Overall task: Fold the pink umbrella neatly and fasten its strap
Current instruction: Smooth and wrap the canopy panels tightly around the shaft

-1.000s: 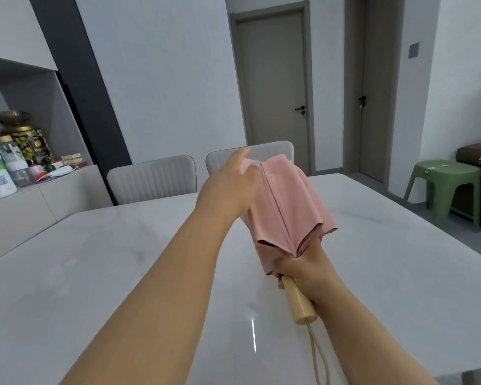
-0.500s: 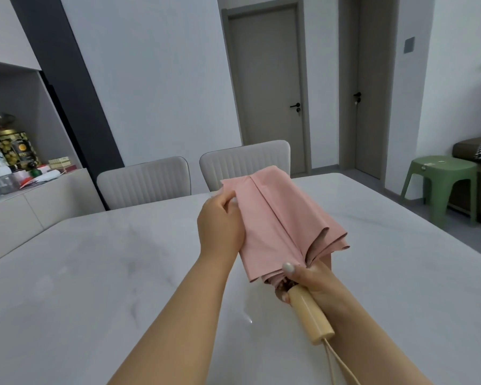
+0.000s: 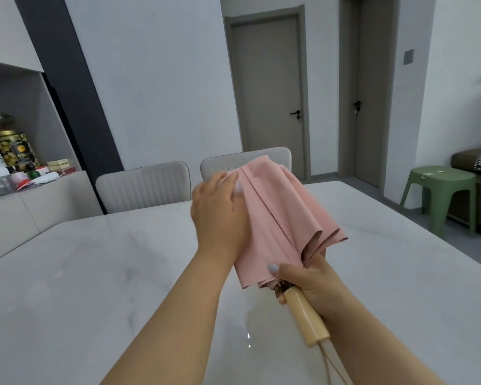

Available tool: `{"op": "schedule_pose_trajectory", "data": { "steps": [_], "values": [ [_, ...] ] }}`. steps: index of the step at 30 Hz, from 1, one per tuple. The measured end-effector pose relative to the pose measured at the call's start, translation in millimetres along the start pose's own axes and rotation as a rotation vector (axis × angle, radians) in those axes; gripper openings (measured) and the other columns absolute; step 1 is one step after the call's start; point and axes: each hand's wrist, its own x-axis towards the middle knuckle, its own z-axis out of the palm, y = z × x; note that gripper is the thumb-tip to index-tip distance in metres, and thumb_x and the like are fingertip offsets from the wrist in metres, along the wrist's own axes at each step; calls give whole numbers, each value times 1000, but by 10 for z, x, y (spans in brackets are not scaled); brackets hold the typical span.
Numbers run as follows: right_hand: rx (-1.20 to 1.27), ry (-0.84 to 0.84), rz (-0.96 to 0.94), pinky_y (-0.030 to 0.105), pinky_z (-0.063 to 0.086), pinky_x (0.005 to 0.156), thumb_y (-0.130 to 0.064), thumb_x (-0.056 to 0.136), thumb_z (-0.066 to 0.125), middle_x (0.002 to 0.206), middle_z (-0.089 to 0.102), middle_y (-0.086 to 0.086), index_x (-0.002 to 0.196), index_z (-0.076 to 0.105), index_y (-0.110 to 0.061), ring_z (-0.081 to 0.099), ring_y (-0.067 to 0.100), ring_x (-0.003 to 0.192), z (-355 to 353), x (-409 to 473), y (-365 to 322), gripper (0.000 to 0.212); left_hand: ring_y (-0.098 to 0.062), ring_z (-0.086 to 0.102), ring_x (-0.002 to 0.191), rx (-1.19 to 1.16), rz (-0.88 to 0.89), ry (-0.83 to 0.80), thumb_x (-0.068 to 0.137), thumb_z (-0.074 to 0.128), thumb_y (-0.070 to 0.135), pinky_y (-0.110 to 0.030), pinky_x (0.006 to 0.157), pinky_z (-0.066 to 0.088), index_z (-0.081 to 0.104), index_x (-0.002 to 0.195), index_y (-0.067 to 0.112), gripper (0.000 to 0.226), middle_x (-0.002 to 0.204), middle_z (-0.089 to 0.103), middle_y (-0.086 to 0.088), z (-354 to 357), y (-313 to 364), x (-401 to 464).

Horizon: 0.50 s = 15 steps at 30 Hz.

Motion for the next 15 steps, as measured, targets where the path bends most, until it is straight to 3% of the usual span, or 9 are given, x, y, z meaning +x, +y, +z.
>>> {"op": "schedule_pose_trajectory", "data": {
  "steps": [2,4,7,9,12,15],
  "values": [
    [-19,-34,-6,27,48,44,-9,63,73,62,63,5,100,59,-1,56,18,46,36,50,-48,40,-17,19,147,-34,15,-143,100,20,37,-31,120,11,36,150,19,56,158,31,2,69,-7,11],
    [-27,-59,0,27,49,46,-8,64,72,65,63,7,104,59,-2,56,19,48,58,101,-76,42,-11,1,150,-154,-91,-241,105,21,35,-29,121,-2,17,156,20,53,165,9,3,127,-49,-19],
    [-25,-89,29,28,48,45,-8,65,71,64,61,10,101,58,-5,55,21,46,61,162,-85,38,-17,4,150,-365,-314,-249,104,28,42,-40,122,7,7,155,35,56,164,-3,8,161,-94,-87],
    [-18,-105,59,29,47,46,-7,67,70,63,60,9,99,56,-9,53,23,46,59,203,-71,35,-24,23,146,-539,-461,-245,97,34,53,-48,117,24,4,151,48,62,164,6,5,194,-160,-108],
    [-4,-137,92,30,46,46,-7,67,69,62,60,9,96,56,-9,51,26,46,42,257,-28,32,-23,52,128,-906,-582,-224,86,49,64,-51,103,46,11,144,61,69,151,39,6,283,-327,-179],
    [14,-137,124,27,46,43,-7,65,69,58,60,8,96,56,2,53,22,43,8,270,45,35,-29,65,113,-1197,-681,-229,81,65,63,-54,91,54,31,143,46,73,136,58,-3,364,-438,-265]
  ]
}}
